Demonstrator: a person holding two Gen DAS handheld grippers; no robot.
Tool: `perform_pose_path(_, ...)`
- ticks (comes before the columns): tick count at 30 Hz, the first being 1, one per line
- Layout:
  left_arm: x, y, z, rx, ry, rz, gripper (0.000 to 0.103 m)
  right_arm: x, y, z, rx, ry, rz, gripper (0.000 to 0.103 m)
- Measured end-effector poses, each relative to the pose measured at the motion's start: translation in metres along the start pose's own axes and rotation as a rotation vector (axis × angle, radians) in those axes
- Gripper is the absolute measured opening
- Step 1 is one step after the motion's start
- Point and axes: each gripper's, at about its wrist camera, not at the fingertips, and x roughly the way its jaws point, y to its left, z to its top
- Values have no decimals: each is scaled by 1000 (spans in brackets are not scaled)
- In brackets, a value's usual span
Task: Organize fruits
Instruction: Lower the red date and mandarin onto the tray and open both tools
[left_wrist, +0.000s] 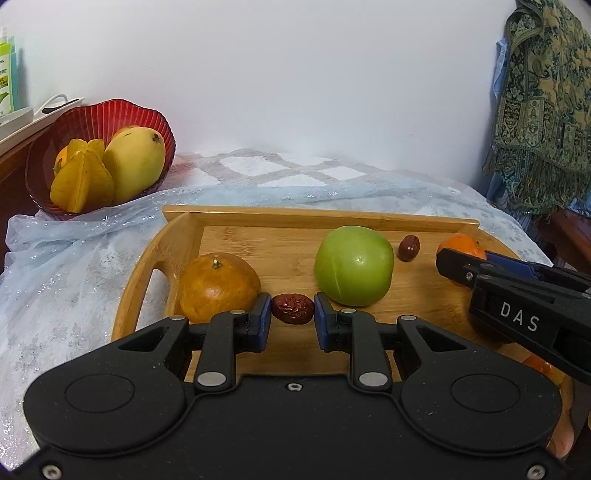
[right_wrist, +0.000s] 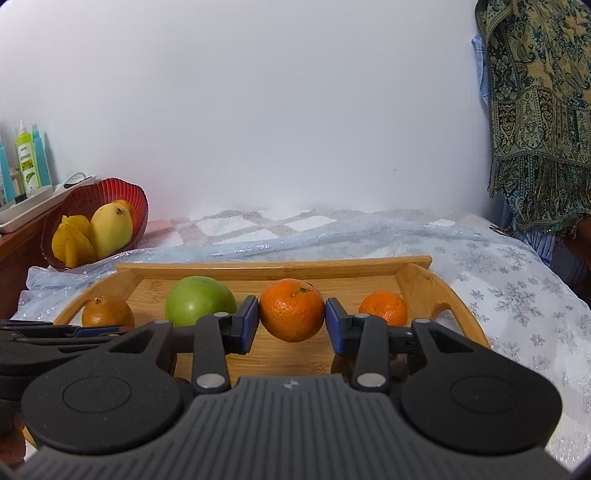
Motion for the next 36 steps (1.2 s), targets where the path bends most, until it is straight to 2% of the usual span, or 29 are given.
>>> perform_pose_path(12,8,2,0,-27,18,-9,23,16,6,-3,-58,69,-5,44)
perform_pose_path(19,12,2,-2,-22,28,-6,23,17,16,-8,-131,76,-15,44)
perform_pose_path(29,14,1,-5,-5,35,4,24,17,26,-10,-174,117,-7,44)
perform_pose_path(36,14,1,-5,-4,36,3,24,17,30,-12,-200,115,-16,45)
